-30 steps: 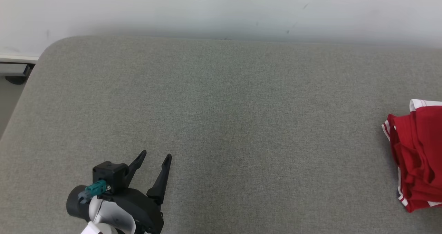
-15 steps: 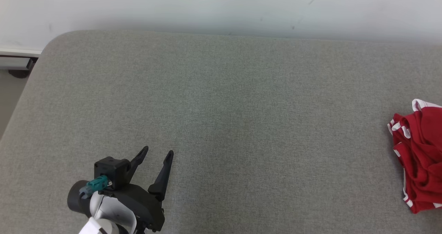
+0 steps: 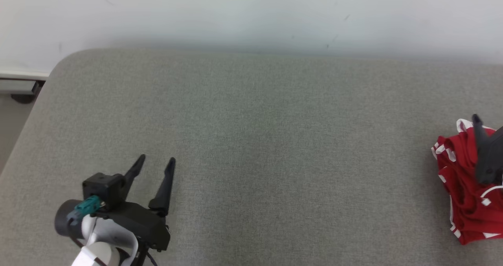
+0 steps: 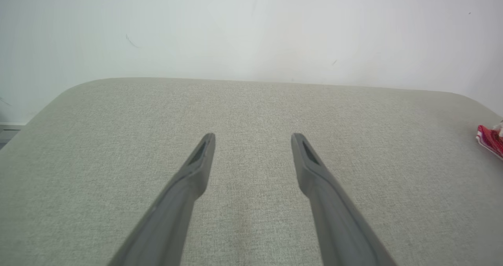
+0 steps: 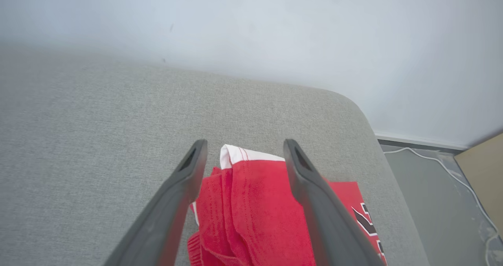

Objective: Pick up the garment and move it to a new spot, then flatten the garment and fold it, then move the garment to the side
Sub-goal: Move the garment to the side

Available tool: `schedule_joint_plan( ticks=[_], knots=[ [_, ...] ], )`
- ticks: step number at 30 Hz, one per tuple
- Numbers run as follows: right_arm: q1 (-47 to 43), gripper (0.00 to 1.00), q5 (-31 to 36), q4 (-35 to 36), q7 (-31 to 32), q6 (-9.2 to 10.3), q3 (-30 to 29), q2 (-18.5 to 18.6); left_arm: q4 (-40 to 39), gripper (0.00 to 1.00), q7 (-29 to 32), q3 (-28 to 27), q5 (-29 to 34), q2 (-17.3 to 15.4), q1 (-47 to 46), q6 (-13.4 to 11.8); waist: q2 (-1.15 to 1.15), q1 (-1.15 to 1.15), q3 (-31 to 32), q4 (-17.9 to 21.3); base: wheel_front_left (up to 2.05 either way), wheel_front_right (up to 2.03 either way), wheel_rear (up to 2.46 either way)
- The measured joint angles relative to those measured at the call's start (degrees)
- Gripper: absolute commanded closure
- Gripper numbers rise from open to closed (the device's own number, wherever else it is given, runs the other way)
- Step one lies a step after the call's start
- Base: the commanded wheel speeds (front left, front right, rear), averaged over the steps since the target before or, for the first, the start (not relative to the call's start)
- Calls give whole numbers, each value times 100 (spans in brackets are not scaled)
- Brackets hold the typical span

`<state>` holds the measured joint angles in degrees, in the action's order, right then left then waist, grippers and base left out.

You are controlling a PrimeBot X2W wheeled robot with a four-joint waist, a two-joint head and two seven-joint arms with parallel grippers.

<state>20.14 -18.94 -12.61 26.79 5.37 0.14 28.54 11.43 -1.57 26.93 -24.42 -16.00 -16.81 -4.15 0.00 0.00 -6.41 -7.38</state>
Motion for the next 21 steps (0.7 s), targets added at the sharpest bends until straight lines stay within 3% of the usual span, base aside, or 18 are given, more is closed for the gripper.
schedule_joint_plan(
  ticks=[6, 11, 16, 21],
  knots=[
    [-440, 0, -349, 410, -768, 16, -44, -583, -47, 0, -330, -375, -4, 9, 133, -164, 0, 0, 253, 122, 0, 0, 0],
    [-678, 0, -495, 764, -1299, -171, 182, -935, -146, 0, -512, -457, -35, -16, 356, -186, 0, 0, 450, 266, 0, 0, 0],
    [-1054, 0, -638, 966, -1733, -338, 240, -1125, -168, 0, -608, -573, -89, -8, 570, -196, -1, -1, 627, 407, 0, 0, 0],
    [-1360, 0, -749, 1071, -2001, -368, 244, -1299, -177, 0, -636, -644, -132, 14, 725, -238, 0, -1, 725, 510, 0, 0, 0]
  ],
)
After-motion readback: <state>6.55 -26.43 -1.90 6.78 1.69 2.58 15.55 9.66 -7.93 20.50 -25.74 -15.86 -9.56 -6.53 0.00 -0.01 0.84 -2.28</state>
